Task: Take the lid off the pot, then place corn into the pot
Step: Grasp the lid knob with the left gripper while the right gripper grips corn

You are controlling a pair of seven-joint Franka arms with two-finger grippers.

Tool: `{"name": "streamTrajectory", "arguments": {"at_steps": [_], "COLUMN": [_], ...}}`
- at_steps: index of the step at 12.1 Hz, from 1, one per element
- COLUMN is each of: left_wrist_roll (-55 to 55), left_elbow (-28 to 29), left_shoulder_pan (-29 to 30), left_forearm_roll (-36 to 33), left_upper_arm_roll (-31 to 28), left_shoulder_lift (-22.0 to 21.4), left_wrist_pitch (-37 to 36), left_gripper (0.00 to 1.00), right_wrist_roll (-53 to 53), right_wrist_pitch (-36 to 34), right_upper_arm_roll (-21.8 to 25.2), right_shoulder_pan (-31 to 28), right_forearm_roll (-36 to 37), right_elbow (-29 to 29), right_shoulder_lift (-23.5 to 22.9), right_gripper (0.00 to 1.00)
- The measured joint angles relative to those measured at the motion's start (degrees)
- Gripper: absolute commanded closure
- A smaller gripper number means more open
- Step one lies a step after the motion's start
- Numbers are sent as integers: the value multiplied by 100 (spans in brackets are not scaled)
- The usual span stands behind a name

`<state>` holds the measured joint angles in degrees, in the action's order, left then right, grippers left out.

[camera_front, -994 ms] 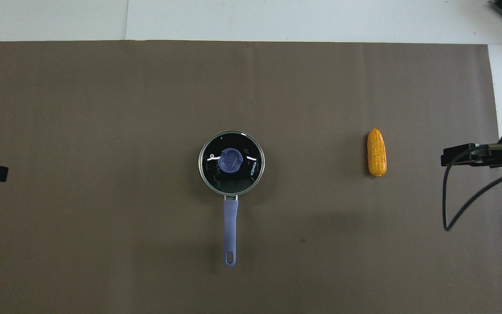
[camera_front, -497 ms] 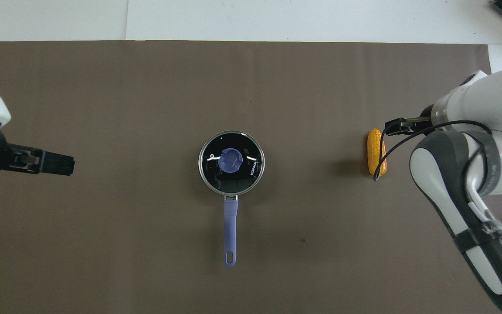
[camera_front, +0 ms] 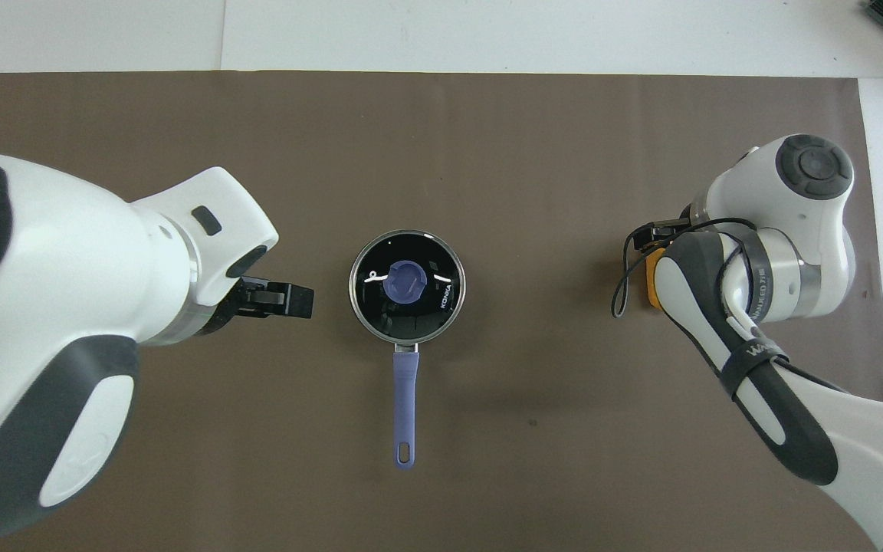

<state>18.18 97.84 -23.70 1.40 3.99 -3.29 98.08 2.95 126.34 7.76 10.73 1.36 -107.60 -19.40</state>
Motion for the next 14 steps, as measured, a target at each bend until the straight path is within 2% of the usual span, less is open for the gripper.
{"name": "streamTrajectory", "arguments": {"at_steps": [2, 4, 5, 7, 8, 9, 10, 14], "left_wrist_roll": [477, 683, 761, 1113, 1391, 1543, 1591, 1593], "left_elbow": [41, 47, 49, 64, 66, 65, 66, 84], "left_shoulder_pan": [-344, -601, -681, -919, -1072, -1167, -1201, -1183], "left_forearm_roll": [0, -1, -20, -359, -501, -549, -567, -586], "left_upper_arm_roll": [1, 0, 0, -3, 2, 4, 2, -60], "left_shoulder_lift": [278, 543, 660, 971, 1193, 1384, 1529, 1908], "left_wrist_pitch": [353, 593, 712, 994, 1275, 1517, 1674, 2168], "left_gripper": [0, 0, 0, 0, 0, 0, 0, 0], "right_wrist_roll": [3, 59, 69, 71, 71, 72, 72, 71], "right_wrist_pitch": [382, 428, 428, 428, 428, 428, 428, 412], "right_upper_arm_roll": [1, 1, 1, 1, -1, -1, -1, -1], "right_shoulder_pan": [-15, -3, -1, 10, 34, 56, 77, 156], "right_forearm_roll": [0, -2, -2, -5, -10, -16, -17, -17], "right_elbow": [-246, -283, -288, -330, -360, -387, -403, -382], "right_shoulder_lift": [-69, -68, -67, -67, -67, -67, -67, -52], "right_gripper": [0, 3, 19, 34, 52, 93, 100, 100]}}
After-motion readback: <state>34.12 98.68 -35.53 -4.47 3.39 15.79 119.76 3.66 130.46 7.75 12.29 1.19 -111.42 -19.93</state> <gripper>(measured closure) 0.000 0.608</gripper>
